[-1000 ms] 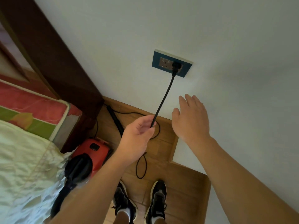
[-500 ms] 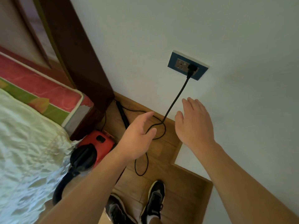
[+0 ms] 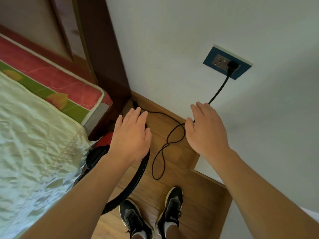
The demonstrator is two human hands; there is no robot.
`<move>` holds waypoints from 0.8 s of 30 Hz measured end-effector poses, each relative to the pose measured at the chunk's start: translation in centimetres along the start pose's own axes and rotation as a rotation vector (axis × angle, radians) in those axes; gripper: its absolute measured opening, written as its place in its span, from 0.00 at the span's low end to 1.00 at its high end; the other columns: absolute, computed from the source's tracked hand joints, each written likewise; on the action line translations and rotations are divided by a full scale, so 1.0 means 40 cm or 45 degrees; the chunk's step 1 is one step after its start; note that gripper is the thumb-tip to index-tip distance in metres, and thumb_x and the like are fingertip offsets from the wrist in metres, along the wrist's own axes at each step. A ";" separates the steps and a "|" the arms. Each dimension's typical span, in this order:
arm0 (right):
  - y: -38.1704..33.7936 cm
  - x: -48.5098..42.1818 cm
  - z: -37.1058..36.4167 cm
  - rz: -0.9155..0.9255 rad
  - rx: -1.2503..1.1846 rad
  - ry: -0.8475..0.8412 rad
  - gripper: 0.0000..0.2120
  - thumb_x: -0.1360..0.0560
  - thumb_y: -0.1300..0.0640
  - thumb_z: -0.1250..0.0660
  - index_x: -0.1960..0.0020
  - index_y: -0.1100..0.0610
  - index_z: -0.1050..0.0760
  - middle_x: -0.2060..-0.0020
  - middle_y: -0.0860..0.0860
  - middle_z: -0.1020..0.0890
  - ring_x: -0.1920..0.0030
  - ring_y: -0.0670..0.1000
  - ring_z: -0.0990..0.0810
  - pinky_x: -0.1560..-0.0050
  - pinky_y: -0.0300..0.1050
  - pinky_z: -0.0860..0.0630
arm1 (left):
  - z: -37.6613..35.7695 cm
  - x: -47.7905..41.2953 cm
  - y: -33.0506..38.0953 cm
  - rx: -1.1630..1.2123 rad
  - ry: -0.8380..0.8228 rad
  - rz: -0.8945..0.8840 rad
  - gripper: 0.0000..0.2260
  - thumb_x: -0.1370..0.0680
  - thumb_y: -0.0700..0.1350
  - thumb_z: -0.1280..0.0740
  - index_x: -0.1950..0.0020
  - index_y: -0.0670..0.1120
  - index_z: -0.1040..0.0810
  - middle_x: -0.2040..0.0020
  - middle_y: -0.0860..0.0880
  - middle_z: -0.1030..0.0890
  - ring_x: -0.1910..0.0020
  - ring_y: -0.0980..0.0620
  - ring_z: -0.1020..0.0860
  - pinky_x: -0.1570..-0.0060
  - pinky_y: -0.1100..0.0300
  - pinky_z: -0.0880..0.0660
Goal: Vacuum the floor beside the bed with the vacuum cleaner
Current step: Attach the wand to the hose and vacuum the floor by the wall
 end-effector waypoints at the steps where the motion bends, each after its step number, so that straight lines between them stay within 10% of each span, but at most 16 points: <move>1: -0.017 -0.001 -0.003 0.020 0.004 -0.005 0.25 0.15 0.51 0.49 0.19 0.57 0.42 0.20 0.55 0.39 0.19 0.56 0.45 0.19 0.53 0.49 | 0.005 0.004 -0.019 -0.031 0.018 0.025 0.26 0.15 0.50 0.47 0.17 0.48 0.45 0.16 0.48 0.46 0.17 0.50 0.51 0.19 0.46 0.54; 24: -0.577 -0.044 -0.047 0.580 0.200 -0.028 0.25 0.15 0.50 0.49 0.20 0.57 0.39 0.22 0.54 0.34 0.21 0.55 0.39 0.21 0.51 0.45 | 0.239 0.223 -0.539 -0.139 0.233 0.488 0.27 0.16 0.50 0.45 0.19 0.43 0.40 0.18 0.42 0.41 0.18 0.42 0.46 0.21 0.42 0.50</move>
Point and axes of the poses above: each hand's wrist, its own x-axis away from the middle knuckle, its own z-axis out of the back of the hand, y = z × x, the point moved 6 cm from there along -x, towards the middle knuckle
